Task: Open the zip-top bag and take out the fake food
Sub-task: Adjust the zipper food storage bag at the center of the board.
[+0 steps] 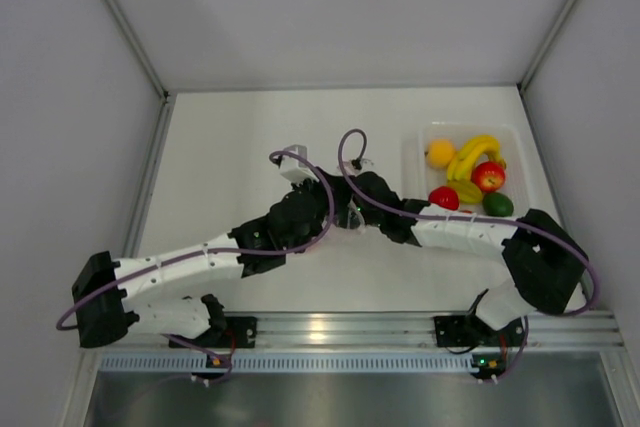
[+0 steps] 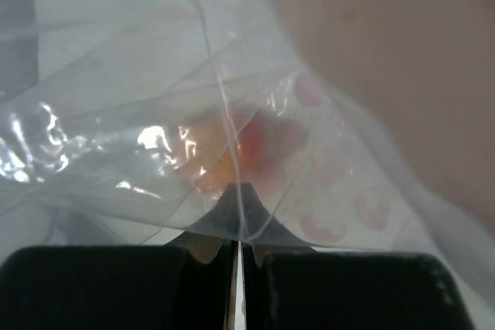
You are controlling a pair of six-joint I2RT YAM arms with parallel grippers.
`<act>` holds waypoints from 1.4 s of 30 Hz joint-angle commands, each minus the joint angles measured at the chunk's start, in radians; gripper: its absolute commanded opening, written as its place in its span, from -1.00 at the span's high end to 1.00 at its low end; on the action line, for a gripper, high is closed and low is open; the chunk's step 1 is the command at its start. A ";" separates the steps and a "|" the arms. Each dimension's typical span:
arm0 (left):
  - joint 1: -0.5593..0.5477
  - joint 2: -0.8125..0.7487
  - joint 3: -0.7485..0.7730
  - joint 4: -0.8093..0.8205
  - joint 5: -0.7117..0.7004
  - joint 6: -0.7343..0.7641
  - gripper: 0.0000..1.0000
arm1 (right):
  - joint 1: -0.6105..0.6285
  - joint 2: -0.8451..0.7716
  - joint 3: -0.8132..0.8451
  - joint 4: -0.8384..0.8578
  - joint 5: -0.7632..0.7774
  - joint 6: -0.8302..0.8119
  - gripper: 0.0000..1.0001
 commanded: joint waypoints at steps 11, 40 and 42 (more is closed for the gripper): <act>-0.016 0.037 0.092 0.105 0.067 -0.075 1.00 | -0.037 -0.089 -0.088 -0.094 0.201 -0.053 1.00; -0.041 -0.235 -0.122 -0.120 -0.139 -0.217 1.00 | -0.148 -0.157 0.248 -0.762 0.226 -0.452 1.00; -0.041 -0.253 -0.150 -0.136 -0.143 -0.231 1.00 | -0.111 -0.137 0.265 -0.791 0.224 -0.452 1.00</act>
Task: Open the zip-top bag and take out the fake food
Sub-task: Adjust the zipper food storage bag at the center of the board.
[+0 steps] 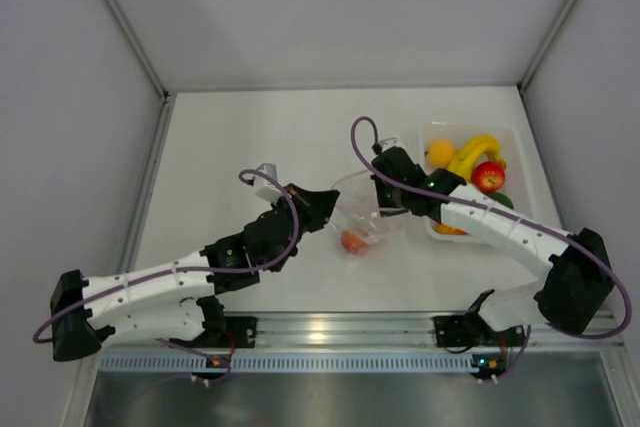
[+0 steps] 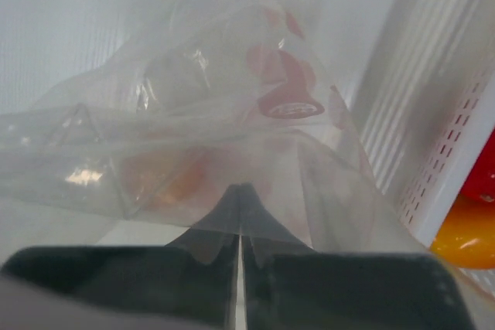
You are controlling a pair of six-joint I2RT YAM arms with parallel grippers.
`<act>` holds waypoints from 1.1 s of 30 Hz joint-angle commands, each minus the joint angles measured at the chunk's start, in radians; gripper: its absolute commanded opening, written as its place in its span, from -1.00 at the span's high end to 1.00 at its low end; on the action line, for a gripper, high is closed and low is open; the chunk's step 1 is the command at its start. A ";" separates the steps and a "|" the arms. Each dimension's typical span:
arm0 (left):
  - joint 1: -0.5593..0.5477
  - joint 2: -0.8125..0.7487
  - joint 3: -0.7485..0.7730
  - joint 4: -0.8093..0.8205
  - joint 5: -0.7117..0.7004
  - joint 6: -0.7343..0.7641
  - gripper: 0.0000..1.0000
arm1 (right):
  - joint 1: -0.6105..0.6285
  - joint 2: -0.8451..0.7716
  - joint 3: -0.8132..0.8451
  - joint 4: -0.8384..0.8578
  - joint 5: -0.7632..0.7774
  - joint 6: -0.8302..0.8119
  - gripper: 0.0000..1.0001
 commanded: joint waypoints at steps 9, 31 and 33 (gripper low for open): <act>0.025 -0.045 0.035 -0.126 -0.031 -0.012 1.00 | 0.116 -0.016 0.070 -0.072 -0.126 0.004 1.00; 0.447 0.621 1.038 -0.717 1.238 0.480 1.00 | 0.071 -0.092 0.112 -0.061 -0.227 0.017 1.00; 0.467 0.649 1.051 -0.743 1.247 0.500 1.00 | 0.037 -0.102 0.049 -0.032 -0.245 0.021 1.00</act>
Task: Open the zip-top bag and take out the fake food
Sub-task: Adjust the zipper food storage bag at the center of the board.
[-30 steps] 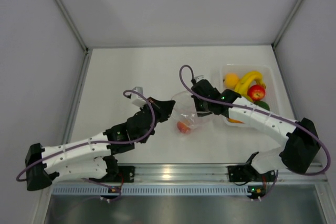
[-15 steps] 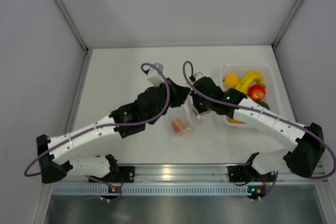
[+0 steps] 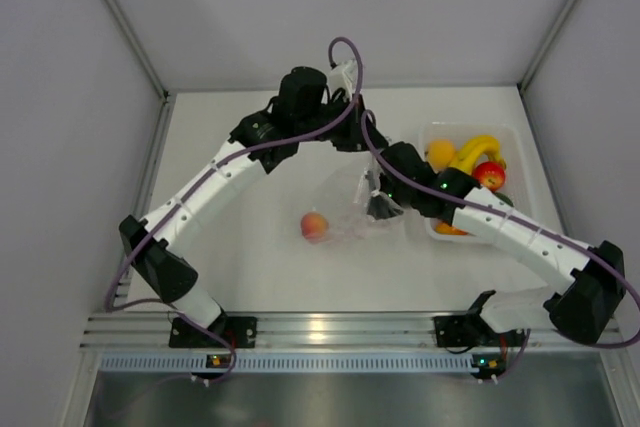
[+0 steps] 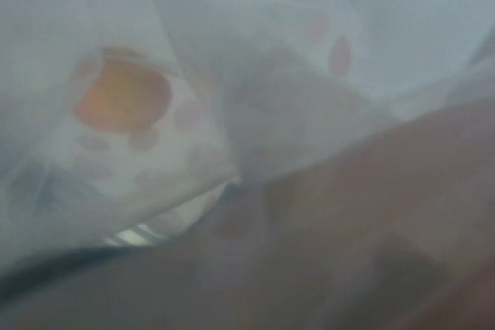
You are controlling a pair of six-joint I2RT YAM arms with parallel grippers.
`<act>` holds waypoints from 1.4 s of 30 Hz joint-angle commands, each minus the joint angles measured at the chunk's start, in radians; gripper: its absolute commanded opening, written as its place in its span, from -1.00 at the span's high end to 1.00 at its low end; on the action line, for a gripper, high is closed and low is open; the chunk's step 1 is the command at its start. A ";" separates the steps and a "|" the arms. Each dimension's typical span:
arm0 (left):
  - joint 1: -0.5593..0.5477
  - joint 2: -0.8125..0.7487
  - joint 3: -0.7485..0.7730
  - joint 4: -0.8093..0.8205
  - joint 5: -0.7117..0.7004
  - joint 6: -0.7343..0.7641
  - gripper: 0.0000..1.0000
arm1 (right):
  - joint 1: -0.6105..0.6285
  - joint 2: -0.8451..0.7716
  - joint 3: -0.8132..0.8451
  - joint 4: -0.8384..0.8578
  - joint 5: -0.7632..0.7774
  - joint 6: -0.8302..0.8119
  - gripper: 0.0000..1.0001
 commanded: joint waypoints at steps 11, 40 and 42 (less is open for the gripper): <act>0.031 0.150 0.191 -0.298 0.107 0.191 1.00 | -0.068 -0.028 -0.200 0.194 -0.237 0.003 1.00; 0.028 0.053 -0.019 -0.283 -0.057 0.211 1.00 | 0.057 0.058 -0.318 0.694 0.173 0.406 1.00; 0.027 0.024 -0.053 -0.216 -0.074 0.160 1.00 | 0.076 0.052 -0.305 0.682 0.215 0.442 1.00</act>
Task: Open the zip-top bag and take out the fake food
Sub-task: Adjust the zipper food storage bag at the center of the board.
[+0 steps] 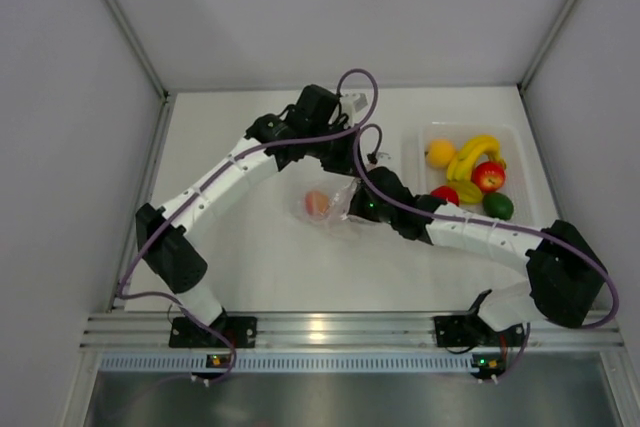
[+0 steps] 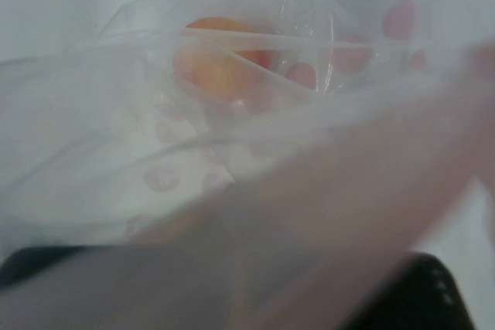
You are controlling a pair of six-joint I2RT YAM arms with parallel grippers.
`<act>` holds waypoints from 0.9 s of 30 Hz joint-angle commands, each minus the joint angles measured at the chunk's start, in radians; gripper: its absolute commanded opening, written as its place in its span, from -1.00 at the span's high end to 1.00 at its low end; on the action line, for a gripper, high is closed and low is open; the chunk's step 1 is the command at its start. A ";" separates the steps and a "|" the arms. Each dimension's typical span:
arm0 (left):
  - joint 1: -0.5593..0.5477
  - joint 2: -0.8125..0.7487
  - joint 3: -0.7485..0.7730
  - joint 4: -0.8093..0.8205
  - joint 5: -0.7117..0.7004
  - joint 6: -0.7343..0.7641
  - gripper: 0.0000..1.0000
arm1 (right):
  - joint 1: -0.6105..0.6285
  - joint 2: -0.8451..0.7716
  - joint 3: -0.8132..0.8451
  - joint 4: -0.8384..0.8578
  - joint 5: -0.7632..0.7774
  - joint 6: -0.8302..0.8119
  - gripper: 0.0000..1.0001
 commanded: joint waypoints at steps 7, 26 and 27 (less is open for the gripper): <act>-0.062 -0.288 -0.282 0.293 -0.323 -0.230 1.00 | 0.039 -0.055 -0.017 0.175 0.149 0.262 1.00; -0.335 -0.581 -0.756 0.738 -0.834 -0.687 1.00 | -0.066 -0.071 0.073 0.008 0.090 0.089 1.00; -0.344 -0.579 -0.759 0.750 -0.848 -0.704 1.00 | -0.082 -0.060 0.091 -0.015 0.024 0.060 1.00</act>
